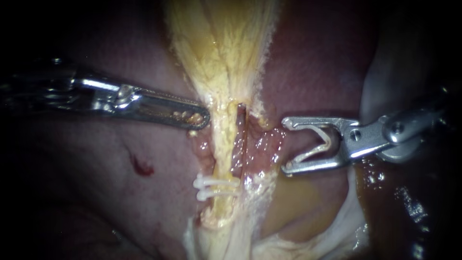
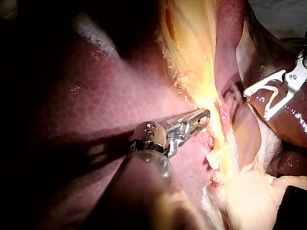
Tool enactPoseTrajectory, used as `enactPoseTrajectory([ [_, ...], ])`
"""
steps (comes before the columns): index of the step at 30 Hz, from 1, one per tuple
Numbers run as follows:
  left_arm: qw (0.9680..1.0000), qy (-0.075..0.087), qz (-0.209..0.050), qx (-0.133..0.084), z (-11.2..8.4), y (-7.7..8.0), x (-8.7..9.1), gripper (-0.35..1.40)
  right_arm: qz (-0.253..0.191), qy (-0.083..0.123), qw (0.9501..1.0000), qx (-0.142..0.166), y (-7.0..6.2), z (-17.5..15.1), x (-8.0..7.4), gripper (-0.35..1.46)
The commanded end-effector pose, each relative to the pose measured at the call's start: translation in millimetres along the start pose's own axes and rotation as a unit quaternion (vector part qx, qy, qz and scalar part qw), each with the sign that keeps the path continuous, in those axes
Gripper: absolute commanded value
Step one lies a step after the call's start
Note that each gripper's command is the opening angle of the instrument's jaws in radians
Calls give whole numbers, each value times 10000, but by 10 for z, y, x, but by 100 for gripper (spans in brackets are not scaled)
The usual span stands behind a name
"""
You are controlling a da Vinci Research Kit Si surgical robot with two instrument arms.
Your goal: Clipping third clip left tube
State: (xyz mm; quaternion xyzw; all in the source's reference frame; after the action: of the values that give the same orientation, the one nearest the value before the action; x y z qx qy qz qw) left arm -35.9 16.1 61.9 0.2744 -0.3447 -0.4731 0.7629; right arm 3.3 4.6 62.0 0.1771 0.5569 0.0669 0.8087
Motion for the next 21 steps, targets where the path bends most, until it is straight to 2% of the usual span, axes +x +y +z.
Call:
enactPoseTrajectory([
  [1, 10000, 1, -1, 1, -1, 0, 0, -35, -1, 2, 10000, 2, 0, -1, 0, 50],
  [6, 10000, -12, -15, -30, -17, 0, -8, -35, -1, 7, 10000, 16, 0, -1, 0, 50],
  [14, 9997, -84, -91, -187, -62, -2, -33, -35, 0, 8, 10000, 16, 0, -1, 0, 50],
  [17, 9997, -101, -114, -195, -71, -6, -38, -35, 2, 8, 10000, 16, 1, -1, 0, 50],
  [21, 9997, -103, -125, -201, -73, -10, -38, -35, 3, 7, 10000, 15, 1, -1, 1, 50],
])
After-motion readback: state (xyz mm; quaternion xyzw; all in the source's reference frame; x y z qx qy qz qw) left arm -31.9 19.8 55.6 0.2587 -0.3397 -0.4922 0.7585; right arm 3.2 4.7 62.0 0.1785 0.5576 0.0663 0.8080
